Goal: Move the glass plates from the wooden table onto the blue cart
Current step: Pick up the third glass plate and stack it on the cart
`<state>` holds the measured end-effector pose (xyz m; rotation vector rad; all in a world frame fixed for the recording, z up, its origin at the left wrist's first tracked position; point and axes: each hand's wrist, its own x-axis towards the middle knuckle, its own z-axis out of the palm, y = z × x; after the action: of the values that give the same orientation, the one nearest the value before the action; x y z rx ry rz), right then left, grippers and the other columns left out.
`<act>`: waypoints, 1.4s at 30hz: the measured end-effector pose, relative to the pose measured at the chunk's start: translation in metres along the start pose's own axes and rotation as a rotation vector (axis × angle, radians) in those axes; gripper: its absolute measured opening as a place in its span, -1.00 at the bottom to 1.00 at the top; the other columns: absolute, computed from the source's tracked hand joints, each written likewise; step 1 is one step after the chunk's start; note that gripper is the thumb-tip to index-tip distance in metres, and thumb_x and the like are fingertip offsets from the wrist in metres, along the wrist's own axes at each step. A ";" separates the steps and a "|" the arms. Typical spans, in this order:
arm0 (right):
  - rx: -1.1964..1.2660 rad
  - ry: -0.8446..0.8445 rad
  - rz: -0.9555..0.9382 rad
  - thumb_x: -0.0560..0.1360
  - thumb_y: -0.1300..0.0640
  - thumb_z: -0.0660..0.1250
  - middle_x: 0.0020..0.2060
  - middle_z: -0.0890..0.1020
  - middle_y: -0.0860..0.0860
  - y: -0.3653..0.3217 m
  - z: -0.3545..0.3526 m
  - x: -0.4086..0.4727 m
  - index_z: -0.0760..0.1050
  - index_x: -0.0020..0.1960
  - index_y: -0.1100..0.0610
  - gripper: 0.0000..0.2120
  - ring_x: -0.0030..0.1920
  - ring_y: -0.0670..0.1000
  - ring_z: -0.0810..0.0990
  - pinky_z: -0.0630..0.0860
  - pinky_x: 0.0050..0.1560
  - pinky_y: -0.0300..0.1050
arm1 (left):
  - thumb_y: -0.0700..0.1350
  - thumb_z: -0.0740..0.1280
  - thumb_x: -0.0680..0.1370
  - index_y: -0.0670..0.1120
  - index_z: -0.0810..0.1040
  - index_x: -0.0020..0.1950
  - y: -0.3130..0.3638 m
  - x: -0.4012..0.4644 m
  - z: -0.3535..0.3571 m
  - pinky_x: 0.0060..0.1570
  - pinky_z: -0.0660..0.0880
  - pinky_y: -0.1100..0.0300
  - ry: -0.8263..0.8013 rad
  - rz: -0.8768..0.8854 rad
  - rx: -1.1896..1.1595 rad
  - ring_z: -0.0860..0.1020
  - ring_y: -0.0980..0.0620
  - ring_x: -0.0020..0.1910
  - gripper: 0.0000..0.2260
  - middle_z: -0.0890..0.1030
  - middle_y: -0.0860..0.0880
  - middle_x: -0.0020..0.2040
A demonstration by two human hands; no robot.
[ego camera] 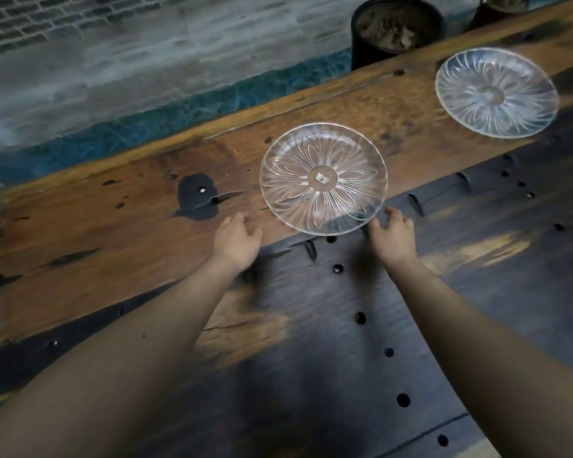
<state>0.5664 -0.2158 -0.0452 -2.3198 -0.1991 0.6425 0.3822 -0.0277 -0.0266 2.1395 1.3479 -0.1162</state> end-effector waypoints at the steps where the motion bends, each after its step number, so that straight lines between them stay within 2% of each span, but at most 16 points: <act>1: 0.003 0.001 0.008 0.57 0.07 0.22 0.35 0.35 0.32 0.003 0.003 0.006 0.27 0.45 0.26 -0.49 0.40 0.25 0.32 0.22 0.39 -0.06 | 0.06 0.23 0.59 -0.11 0.43 0.38 0.001 0.006 0.004 0.31 0.30 0.17 0.002 -0.003 0.003 0.43 -0.17 0.35 -0.59 0.49 -0.18 0.34; 7: -0.019 0.057 0.035 0.55 0.12 0.22 0.26 0.48 0.33 0.020 0.020 0.045 0.32 0.37 0.34 -0.54 0.34 0.25 0.35 0.19 0.24 -0.13 | 0.08 0.22 0.58 -0.12 0.49 0.24 0.009 0.058 0.026 0.25 0.37 0.09 0.014 -0.025 -0.013 0.49 -0.17 0.28 -0.65 0.58 -0.16 0.24; 11: -0.038 0.109 0.001 0.53 0.13 0.24 0.08 0.60 0.27 0.021 0.028 0.066 0.47 0.18 0.33 -0.68 0.20 0.26 0.48 0.33 0.13 -0.04 | 0.03 0.31 0.54 -0.11 0.52 0.20 0.016 0.087 0.037 0.18 0.40 0.12 0.057 -0.006 -0.066 0.53 -0.14 0.22 -0.69 0.62 -0.12 0.17; 16: 0.013 0.138 0.027 0.51 0.18 0.26 0.09 0.63 0.16 0.024 0.034 0.081 0.44 0.20 0.25 -0.71 0.20 0.17 0.53 0.42 0.26 0.00 | -0.05 0.40 0.50 -0.12 0.55 0.11 0.022 0.108 0.047 0.14 0.48 0.14 0.099 -0.025 -0.183 0.61 -0.10 0.10 -0.76 0.69 -0.08 0.02; 21: 0.076 0.154 0.013 0.50 0.23 0.27 0.07 0.63 0.18 0.026 0.036 0.081 0.42 0.20 0.29 -0.71 0.15 0.17 0.57 0.45 0.25 0.05 | -0.13 0.42 0.50 -0.14 0.54 0.12 0.016 0.114 0.054 0.18 0.54 0.04 0.054 -0.104 -0.361 0.64 -0.10 0.06 -0.77 0.67 -0.12 0.04; 26: 0.090 0.142 -0.002 0.52 0.24 0.24 0.08 0.60 0.20 0.018 0.031 0.058 0.41 0.22 0.29 -0.71 0.14 0.17 0.56 0.45 0.25 0.08 | -0.14 0.41 0.51 -0.17 0.54 0.15 0.004 0.091 0.040 0.20 0.54 0.04 0.066 -0.094 -0.335 0.64 -0.08 0.05 -0.75 0.67 -0.11 0.02; 32: 0.099 0.101 -0.059 0.52 0.26 0.25 0.12 0.57 0.24 -0.005 0.027 0.011 0.40 0.23 0.30 -0.71 0.16 0.20 0.54 0.43 0.26 0.11 | -0.15 0.41 0.51 -0.17 0.53 0.09 -0.018 0.048 -0.001 0.23 0.51 0.05 0.107 -0.065 -0.313 0.64 -0.10 0.03 -0.80 0.61 -0.03 -0.13; 36: 0.122 0.079 -0.111 0.52 0.24 0.27 0.13 0.55 0.24 -0.026 0.027 -0.026 0.41 0.20 0.29 -0.73 0.17 0.21 0.53 0.43 0.26 0.13 | -0.15 0.42 0.50 -0.20 0.55 0.09 -0.033 0.014 -0.040 0.21 0.50 0.09 0.200 -0.041 -0.280 0.65 -0.09 0.02 -0.78 0.66 -0.08 -0.10; 39: 0.130 0.074 -0.152 0.52 0.21 0.28 0.12 0.56 0.24 -0.042 0.028 -0.052 0.42 0.19 0.28 -0.73 0.15 0.22 0.54 0.44 0.25 0.13 | -0.13 0.42 0.50 -0.19 0.57 0.11 -0.044 -0.010 -0.068 0.21 0.48 0.18 0.252 -0.042 -0.273 0.64 -0.05 0.03 -0.77 0.64 -0.02 -0.13; 42: 0.122 0.078 -0.227 0.51 0.22 0.29 0.05 0.60 0.20 -0.062 0.033 -0.087 0.42 0.22 0.29 -0.70 0.09 0.19 0.57 0.47 0.16 -0.05 | -0.14 0.43 0.50 -0.19 0.56 0.12 -0.065 -0.041 -0.100 0.17 0.49 0.18 0.310 -0.032 -0.297 0.65 -0.05 0.02 -0.77 0.69 -0.07 -0.06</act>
<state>0.4772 -0.1775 0.0098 -2.1611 -0.3707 0.4375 0.2841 0.0123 0.0418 1.9368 1.4668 0.3955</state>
